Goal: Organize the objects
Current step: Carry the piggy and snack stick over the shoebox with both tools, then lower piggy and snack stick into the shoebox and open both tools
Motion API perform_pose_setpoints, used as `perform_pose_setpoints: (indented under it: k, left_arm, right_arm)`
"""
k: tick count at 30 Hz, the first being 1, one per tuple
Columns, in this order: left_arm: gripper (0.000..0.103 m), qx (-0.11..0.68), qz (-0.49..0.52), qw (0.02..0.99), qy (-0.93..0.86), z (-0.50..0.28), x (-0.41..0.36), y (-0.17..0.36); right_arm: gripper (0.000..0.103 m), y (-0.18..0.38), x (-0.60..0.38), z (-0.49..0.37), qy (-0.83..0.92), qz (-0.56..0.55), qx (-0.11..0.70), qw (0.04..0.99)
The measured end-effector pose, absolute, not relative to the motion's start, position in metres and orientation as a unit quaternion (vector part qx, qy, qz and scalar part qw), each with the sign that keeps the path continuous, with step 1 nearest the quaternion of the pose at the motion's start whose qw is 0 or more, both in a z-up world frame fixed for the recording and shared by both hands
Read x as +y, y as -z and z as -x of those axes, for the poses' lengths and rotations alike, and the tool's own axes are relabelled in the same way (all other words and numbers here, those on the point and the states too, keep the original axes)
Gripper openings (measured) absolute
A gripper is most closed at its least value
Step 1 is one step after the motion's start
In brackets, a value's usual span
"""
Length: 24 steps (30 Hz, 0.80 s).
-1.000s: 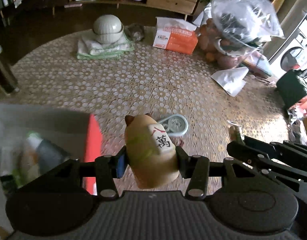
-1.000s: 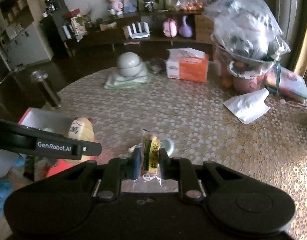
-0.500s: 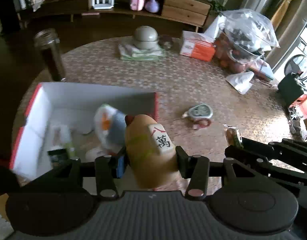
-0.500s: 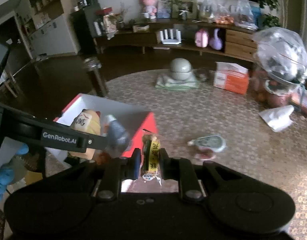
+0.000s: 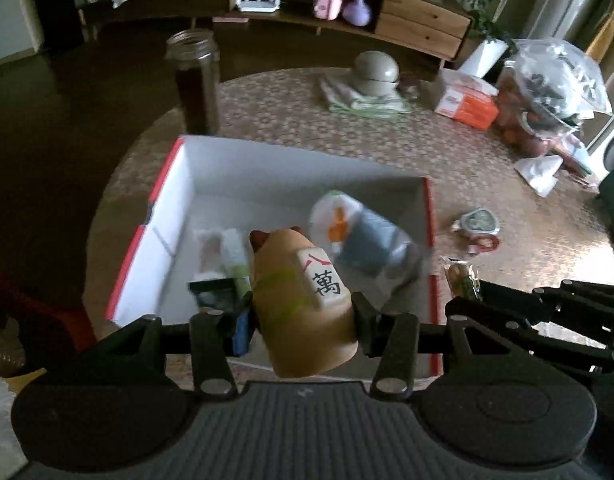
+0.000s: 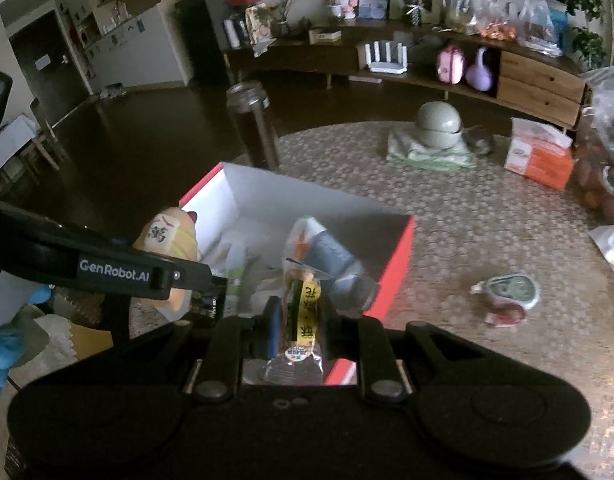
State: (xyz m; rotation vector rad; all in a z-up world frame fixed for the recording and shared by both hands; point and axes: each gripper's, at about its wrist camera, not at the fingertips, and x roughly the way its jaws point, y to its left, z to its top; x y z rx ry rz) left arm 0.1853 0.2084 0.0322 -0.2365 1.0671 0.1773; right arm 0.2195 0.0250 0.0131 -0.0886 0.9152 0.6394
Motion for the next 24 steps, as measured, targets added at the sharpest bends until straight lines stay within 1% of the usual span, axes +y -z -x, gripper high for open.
perform_pose_setpoints:
  k: [11, 18, 24]
  left_arm:
    - [0.049, 0.527, 0.113, 0.835, -0.109, -0.194, 0.255, 0.007]
    - [0.049, 0.528, 0.089, 0.836, -0.121, -0.203, 0.269, 0.033]
    - [0.049, 0.538, 0.09, 0.83, -0.12, -0.211, 0.274, 0.053]
  right_arm:
    - [0.018, 0.026, 0.068, -0.228, -0.309, 0.05, 0.466, 0.828]
    - [0.018, 0.05, 0.086, -0.232, -0.305, 0.067, 0.481, 0.819]
    - [0.018, 0.066, 0.095, -0.233, -0.306, 0.071, 0.491, 0.812]
